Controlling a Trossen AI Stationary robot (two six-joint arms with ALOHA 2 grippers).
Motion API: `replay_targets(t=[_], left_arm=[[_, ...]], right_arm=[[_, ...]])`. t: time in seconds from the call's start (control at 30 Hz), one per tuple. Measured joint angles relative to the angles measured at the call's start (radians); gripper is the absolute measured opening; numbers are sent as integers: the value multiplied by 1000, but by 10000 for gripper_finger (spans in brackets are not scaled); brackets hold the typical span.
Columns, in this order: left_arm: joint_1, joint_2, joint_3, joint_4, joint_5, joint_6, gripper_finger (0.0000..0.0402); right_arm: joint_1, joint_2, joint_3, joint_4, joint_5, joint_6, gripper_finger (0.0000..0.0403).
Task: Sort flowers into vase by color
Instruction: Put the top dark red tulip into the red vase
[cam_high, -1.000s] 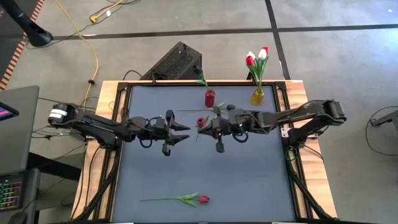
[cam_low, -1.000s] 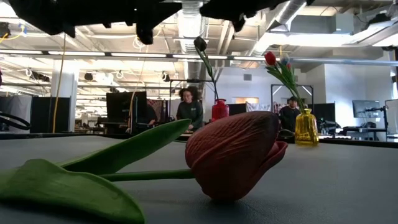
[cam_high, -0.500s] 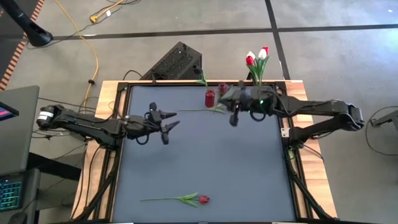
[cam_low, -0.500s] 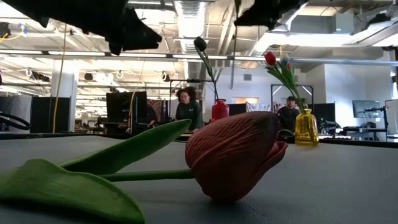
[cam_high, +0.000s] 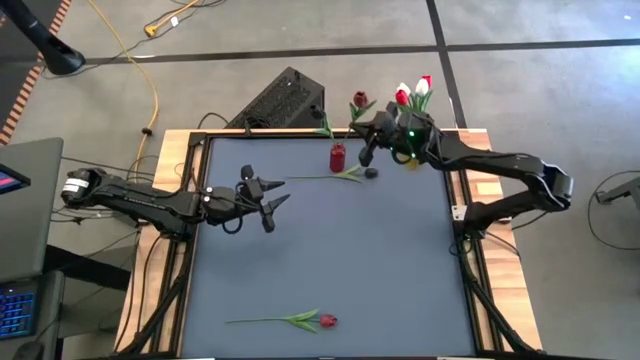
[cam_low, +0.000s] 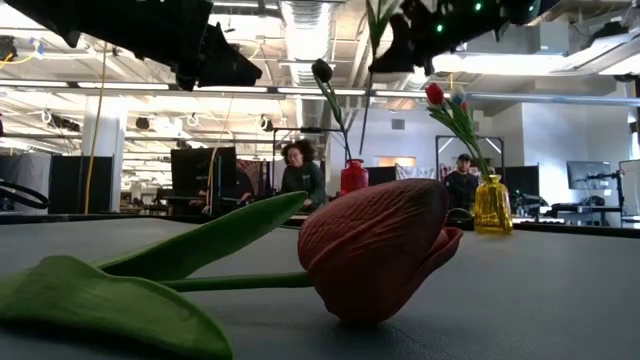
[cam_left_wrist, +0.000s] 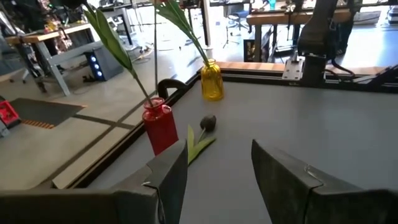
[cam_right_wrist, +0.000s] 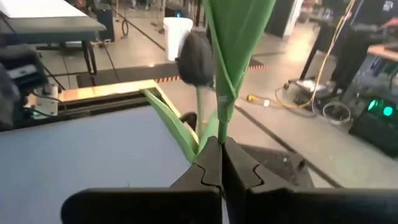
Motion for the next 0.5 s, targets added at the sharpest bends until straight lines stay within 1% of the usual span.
replay_targets(t=[0.17, 0.5], left_arm=[[0, 0, 0, -5, 0, 11, 169], [0, 0, 0, -7, 0, 32, 169]], right_arm=[[-41, 43, 0, 5, -53, 21, 24], [-49, 78, 0, 34, -59, 22, 24]])
